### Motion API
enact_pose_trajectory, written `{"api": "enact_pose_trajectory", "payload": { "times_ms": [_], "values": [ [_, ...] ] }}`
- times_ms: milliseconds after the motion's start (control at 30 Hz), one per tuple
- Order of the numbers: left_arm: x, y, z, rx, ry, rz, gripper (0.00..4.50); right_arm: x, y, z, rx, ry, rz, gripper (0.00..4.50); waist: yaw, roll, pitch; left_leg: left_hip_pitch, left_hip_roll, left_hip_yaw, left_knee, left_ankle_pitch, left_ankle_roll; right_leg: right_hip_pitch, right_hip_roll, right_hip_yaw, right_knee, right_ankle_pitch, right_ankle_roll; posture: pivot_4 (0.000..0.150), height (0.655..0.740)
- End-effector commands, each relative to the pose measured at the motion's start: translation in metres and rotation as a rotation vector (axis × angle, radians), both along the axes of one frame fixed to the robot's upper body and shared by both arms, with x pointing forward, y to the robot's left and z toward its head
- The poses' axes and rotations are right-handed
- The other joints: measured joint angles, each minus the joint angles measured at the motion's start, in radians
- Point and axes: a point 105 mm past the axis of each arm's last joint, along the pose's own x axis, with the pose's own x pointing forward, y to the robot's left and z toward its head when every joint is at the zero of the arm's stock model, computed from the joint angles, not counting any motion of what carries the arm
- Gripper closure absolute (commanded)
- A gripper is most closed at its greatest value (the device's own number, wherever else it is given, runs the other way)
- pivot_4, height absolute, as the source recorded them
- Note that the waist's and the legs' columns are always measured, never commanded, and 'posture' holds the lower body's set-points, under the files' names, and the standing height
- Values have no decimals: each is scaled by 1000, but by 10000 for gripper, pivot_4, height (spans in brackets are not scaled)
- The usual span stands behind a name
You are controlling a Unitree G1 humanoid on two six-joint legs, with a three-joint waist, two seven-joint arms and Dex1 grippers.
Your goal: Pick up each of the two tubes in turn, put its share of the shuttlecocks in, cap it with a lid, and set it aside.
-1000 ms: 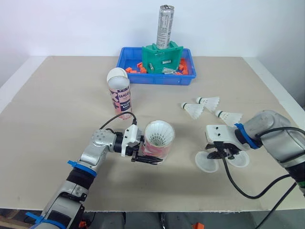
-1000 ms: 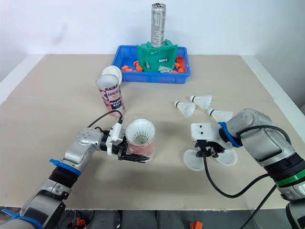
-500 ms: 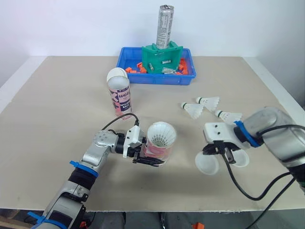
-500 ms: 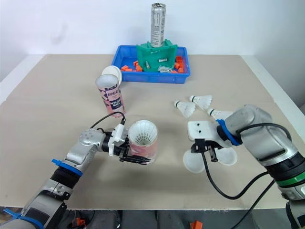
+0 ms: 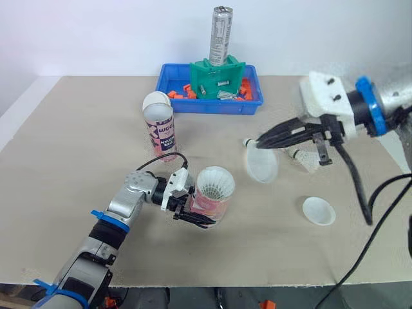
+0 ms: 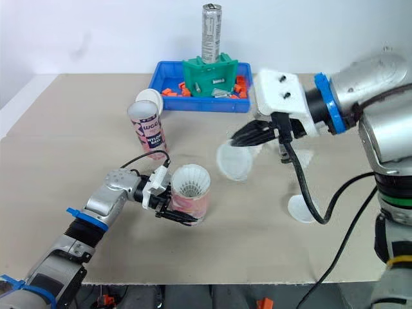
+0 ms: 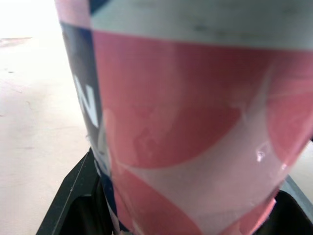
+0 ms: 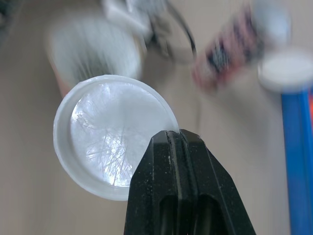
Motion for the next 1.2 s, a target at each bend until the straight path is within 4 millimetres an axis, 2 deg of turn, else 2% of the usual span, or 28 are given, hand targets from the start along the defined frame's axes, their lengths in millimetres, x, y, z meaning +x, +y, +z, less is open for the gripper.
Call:
{"api": "enact_pose_trajectory", "payload": {
  "times_ms": [33,200,433,667,867,1200],
  "values": [
    [-4,5,-14,73,52,-23,17393,-6,19,11,0,-36,90,44011,-1,0,0,0,0,0,0,0,0,0,0,0,0,0,0,1500,7075],
    [-1,3,-15,70,23,-21,17393,-9,47,12,-42,-72,205,44011,1,1,0,0,0,0,-1,0,0,-1,0,0,0,-1,-1,1500,7075],
    [1,2,-17,65,-10,-18,17393,-7,63,0,-129,-101,289,44011,3,0,-1,0,0,0,0,0,0,0,0,-1,0,0,0,1500,7075],
    [3,2,-16,47,-27,-2,17393,-8,55,-20,-220,-113,331,44011,4,0,-1,0,0,0,1,0,0,1,0,-1,0,1,0,1500,7075],
    [2,1,-16,31,-31,9,17393,1,53,-34,-288,-153,320,44011,4,0,-1,1,0,0,1,0,0,1,0,-1,0,1,0,1500,7075],
    [4,2,-14,24,-36,27,17393,-3,55,-38,-325,-201,399,44011,4,0,-1,1,0,0,1,4,-5,2,0,0,0,1,-2,1500,7075]
  ]
}}
